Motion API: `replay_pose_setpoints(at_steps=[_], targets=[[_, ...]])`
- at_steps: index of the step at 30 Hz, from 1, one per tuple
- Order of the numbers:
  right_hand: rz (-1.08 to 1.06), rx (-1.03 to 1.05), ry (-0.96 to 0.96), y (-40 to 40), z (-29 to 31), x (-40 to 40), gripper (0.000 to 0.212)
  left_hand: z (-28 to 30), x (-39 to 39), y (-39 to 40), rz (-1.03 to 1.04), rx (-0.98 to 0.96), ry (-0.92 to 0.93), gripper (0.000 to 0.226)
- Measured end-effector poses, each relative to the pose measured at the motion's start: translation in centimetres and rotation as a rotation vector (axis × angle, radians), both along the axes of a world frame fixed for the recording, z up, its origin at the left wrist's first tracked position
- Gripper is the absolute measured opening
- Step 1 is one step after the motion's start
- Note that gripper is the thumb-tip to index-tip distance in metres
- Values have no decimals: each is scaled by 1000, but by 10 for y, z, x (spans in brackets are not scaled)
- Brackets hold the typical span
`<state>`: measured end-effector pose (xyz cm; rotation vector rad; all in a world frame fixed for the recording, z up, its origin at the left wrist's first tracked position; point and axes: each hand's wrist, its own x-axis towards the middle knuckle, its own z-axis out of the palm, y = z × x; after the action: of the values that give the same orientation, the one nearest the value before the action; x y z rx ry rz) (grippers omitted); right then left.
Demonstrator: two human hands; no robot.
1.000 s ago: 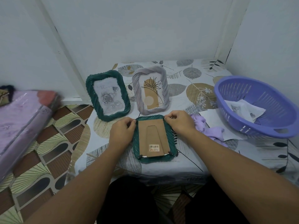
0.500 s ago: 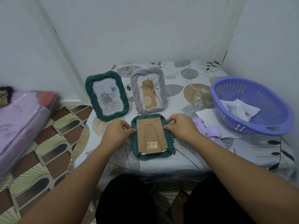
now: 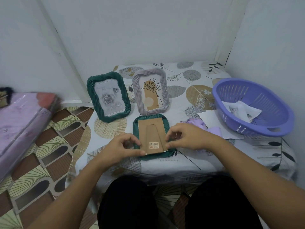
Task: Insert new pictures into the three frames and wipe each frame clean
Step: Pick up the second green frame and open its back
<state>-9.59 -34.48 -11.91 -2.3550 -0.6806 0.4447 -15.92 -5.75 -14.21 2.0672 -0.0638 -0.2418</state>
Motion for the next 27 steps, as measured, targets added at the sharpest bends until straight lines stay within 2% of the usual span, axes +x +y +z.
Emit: replay_pose_setpoints(at_steps=[4,12,27], targets=[[42,46,175,-8,-13,3,42,7,4,-1,-85,104,25,42],[31,105,191,-7,-16,-1,36,9,4,-1,-140,161,37,39],[33,62,197,-3,-9,-2,34,9,4,-2,-133,139,72,30]])
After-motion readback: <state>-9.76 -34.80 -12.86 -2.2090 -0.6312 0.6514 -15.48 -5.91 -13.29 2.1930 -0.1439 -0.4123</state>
